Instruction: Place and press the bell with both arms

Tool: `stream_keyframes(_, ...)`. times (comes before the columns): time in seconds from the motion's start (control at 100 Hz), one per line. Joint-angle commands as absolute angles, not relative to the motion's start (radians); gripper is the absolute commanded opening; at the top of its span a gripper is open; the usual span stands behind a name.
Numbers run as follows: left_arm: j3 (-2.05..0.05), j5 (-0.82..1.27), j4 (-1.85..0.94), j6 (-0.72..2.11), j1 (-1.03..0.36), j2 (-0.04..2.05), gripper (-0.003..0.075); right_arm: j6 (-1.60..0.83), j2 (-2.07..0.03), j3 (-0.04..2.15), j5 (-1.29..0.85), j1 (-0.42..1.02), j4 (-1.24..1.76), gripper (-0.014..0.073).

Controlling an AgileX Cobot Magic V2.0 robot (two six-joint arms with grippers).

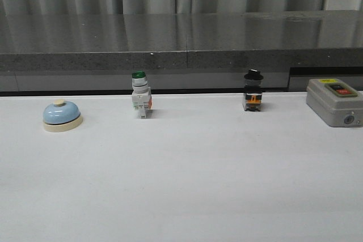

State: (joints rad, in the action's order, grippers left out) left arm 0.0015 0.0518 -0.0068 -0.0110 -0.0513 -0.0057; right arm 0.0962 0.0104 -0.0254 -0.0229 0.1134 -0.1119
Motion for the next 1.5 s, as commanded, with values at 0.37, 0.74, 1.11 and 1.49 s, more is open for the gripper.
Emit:
stream_keyframes(0.37, -0.103, 0.109, -0.014, -0.019, -0.059, -0.012, -0.0020, 0.092, 0.029, -0.011, 0.061, 0.115, -0.120, -0.0060)
stream_keyframes(0.74, -0.490, 0.416, -0.049, -0.019, -0.059, 0.298, -0.0020, 0.092, 0.029, -0.011, 0.061, 0.115, -0.120, -0.0060)
stream_keyframes(1.11, -0.810, 0.669, -0.056, -0.019, -0.059, 0.678, -0.0020, 0.092, 0.029, -0.011, 0.061, 0.115, -0.120, -0.0060)
stream_keyframes(1.49, -0.845, 0.694, -0.059, -0.019, -0.059, 0.796, -0.0020, 0.092, 0.029, -0.011, 0.061, 0.115, -0.120, -0.0060)
